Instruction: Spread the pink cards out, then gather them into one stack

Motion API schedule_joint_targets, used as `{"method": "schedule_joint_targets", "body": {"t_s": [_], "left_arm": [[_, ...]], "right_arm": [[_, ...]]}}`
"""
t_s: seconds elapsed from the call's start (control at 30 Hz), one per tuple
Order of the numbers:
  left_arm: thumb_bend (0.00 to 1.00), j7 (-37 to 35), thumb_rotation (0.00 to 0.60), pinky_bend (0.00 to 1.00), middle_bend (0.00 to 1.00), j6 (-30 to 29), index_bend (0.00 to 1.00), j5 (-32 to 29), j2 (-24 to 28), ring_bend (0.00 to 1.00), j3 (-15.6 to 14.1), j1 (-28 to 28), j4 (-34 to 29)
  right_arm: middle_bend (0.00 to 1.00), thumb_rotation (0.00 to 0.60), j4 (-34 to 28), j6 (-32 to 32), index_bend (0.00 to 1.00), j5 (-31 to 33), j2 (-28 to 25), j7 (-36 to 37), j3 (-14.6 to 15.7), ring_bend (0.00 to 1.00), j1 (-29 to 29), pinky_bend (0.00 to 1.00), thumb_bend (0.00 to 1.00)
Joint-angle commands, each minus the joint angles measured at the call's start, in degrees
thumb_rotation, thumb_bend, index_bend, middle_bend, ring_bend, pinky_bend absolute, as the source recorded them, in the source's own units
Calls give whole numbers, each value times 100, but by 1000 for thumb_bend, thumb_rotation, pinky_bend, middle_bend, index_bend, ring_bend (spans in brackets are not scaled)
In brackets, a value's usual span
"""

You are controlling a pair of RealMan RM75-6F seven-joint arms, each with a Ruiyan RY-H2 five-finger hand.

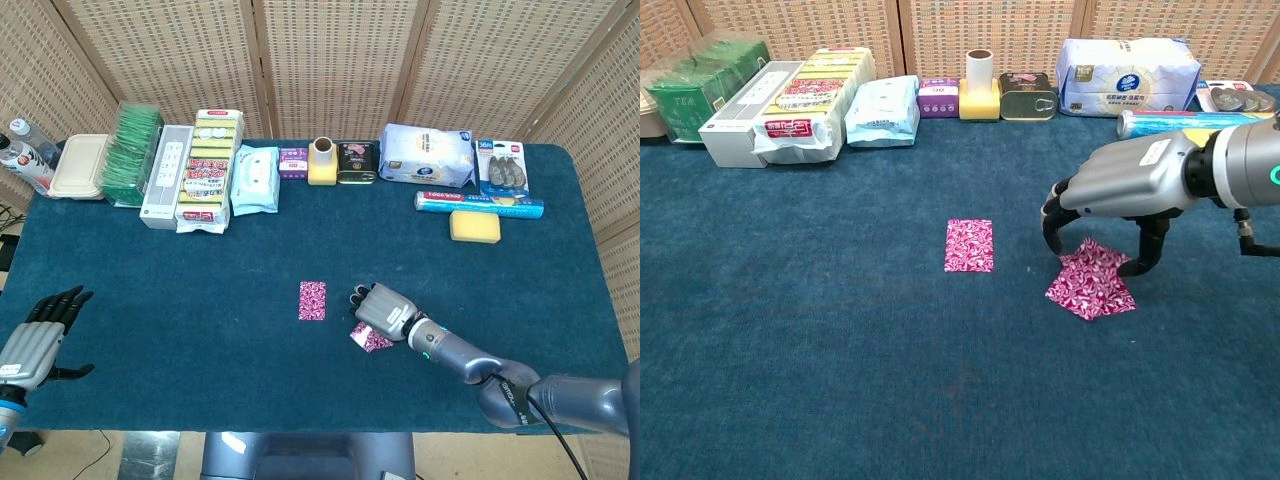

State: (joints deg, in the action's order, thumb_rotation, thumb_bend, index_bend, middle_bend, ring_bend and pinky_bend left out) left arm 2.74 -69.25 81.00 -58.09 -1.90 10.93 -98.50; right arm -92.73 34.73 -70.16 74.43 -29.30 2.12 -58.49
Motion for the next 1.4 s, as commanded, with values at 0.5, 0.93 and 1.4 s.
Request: {"method": "schedule_joint_targets", "body": {"t_s": [0.5,0.93,1.4], "left_arm": [[33,-78,600,35,0,-6,0,13,31,0,-8,4,-2],[33,-137,600,35,0,-23,0,85,52,0,-38,-1,-3],[33,-167,600,35,0,-33,0,121,61,0,-56,-4,-4]], "right_arm": [[223,600,1,348,211,-400,43,261,-107,156,164,347,299],[237,600,-840,571,216,463,-18,598,-216,142,438,259,219],[295,545,-1223,720,232,930,44,762,-223,101,564,157,207]]}}
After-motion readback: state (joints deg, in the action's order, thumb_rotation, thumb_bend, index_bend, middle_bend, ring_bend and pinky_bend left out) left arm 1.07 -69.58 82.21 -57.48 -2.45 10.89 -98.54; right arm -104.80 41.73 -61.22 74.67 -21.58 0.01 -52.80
